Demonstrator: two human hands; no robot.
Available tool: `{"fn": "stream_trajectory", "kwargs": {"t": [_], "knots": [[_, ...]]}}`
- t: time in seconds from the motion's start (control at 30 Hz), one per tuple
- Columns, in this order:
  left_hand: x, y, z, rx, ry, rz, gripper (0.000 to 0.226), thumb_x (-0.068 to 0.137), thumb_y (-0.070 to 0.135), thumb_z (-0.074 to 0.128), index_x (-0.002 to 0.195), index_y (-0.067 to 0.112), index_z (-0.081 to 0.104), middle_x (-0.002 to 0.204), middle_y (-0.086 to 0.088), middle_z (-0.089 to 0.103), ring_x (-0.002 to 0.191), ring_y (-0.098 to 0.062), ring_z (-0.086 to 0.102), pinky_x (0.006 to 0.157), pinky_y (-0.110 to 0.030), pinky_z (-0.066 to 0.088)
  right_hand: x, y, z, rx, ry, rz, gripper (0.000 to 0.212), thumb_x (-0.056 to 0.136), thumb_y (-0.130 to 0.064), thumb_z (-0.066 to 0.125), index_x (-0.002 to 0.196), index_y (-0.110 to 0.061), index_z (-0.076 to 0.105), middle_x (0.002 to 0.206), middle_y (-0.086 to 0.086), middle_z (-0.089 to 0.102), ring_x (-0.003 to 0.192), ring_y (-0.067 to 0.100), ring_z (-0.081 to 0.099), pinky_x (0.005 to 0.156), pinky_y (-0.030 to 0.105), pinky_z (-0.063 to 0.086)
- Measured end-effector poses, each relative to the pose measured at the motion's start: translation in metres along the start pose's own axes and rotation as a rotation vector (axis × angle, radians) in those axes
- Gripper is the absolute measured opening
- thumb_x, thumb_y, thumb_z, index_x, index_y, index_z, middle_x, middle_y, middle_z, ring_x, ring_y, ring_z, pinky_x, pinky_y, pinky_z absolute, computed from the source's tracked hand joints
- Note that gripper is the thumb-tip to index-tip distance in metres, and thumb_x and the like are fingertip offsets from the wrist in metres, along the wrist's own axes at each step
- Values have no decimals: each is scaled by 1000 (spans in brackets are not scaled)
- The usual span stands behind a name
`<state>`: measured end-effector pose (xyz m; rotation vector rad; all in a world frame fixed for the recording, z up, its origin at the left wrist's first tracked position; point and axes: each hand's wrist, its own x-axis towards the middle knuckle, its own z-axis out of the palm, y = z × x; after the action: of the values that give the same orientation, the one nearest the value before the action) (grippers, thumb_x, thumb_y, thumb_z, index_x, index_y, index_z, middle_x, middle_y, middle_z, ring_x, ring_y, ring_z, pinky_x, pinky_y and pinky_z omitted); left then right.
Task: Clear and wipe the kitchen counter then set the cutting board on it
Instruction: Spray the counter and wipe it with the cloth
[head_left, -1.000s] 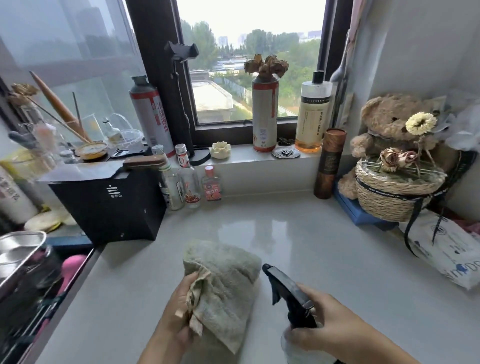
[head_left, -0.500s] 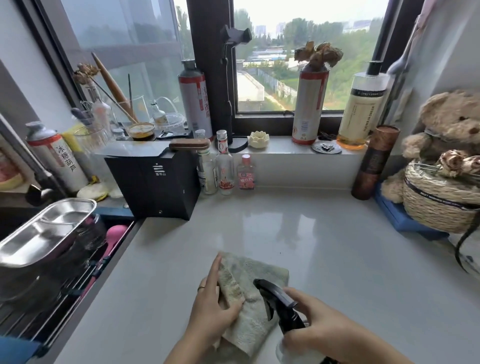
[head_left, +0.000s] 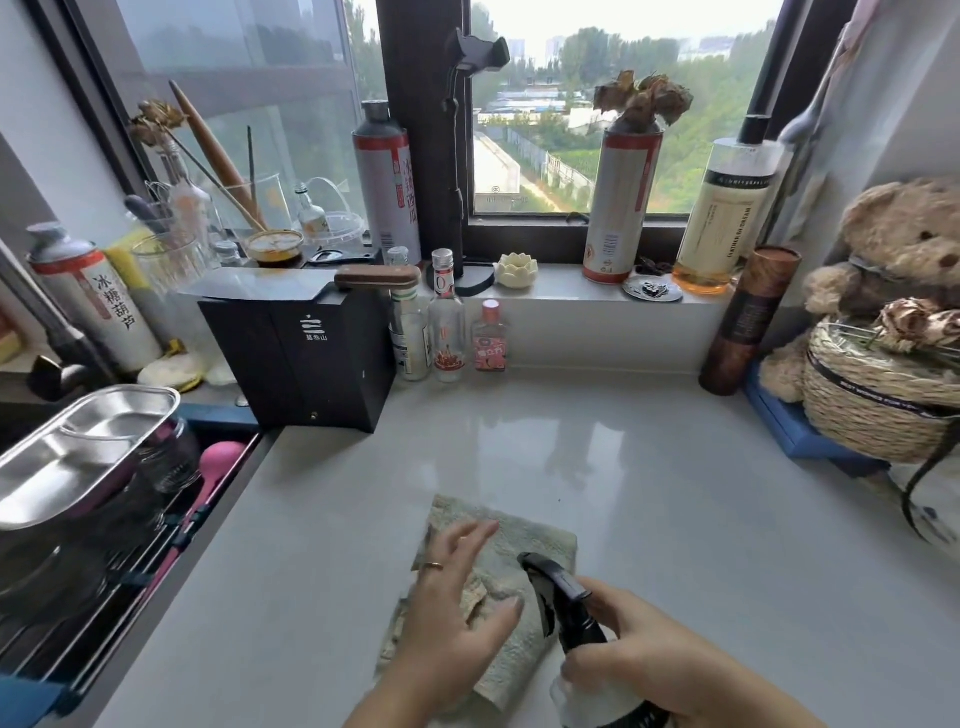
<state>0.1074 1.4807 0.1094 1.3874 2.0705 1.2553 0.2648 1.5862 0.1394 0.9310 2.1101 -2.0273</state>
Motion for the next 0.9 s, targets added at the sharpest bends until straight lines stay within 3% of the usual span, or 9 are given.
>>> {"fn": "stream_trajectory", "kwargs": {"t": [0.07,0.17,0.27,0.33,0.43,0.53,0.63,0.8,0.9], "knots": [[0,17,6,-63,-62,73,49,66,53,58,112,54,41,126,26,41,122,9,34,104,-18,27,-1,-1,2,39,35,-27,54,58,-14,63,105,-38,61,83,-23,70,69,3,62,60,16,46],[1,30,13,-158,-55,107,49,67,40,65,112,44,46,121,19,49,117,11,41,102,-9,30,-4,-6,4,45,87,-40,54,55,-19,62,101,-48,59,92,-11,70,63,6,58,58,17,45],[-2,29,15,-175,-53,88,50,65,34,67,111,42,48,118,18,51,118,3,44,100,-8,31,-9,-10,3,-30,53,13,52,55,-25,67,98,-53,58,97,-2,69,65,4,61,61,16,47],[-7,26,15,-183,-34,77,52,64,32,68,112,40,49,116,18,54,117,-1,46,100,-12,32,-11,-10,3,-66,37,54,49,54,-27,68,98,-49,59,82,-10,67,63,3,61,62,16,47],[-13,25,17,-196,17,75,57,64,29,69,117,31,50,114,15,58,115,-4,49,100,-16,34,-11,-7,4,-58,25,79,43,57,-23,63,94,-45,60,60,-22,61,55,-1,57,52,11,43],[-17,24,17,-199,29,85,52,66,28,69,115,30,55,112,14,61,111,-4,53,98,-15,38,-10,-5,4,-51,6,60,49,60,-17,61,99,-46,58,66,-28,64,56,-4,57,53,10,42],[-19,22,18,-192,59,79,48,64,26,71,110,37,58,110,16,62,109,0,53,93,-5,36,-8,-2,6,-79,23,73,51,54,-21,64,101,-41,59,89,-16,66,62,-1,57,65,18,44],[-22,20,22,-215,72,33,49,68,13,77,102,42,60,115,17,61,111,12,50,92,-1,35,-8,0,10,-90,70,87,43,54,-21,60,96,-32,61,90,-7,65,62,0,61,61,15,45],[-21,21,17,-218,87,-9,42,65,32,76,100,48,57,115,22,58,109,14,50,91,-6,40,-13,-2,8,-46,93,38,44,55,-17,60,96,-35,63,86,-12,69,66,-1,62,60,11,44]]}}
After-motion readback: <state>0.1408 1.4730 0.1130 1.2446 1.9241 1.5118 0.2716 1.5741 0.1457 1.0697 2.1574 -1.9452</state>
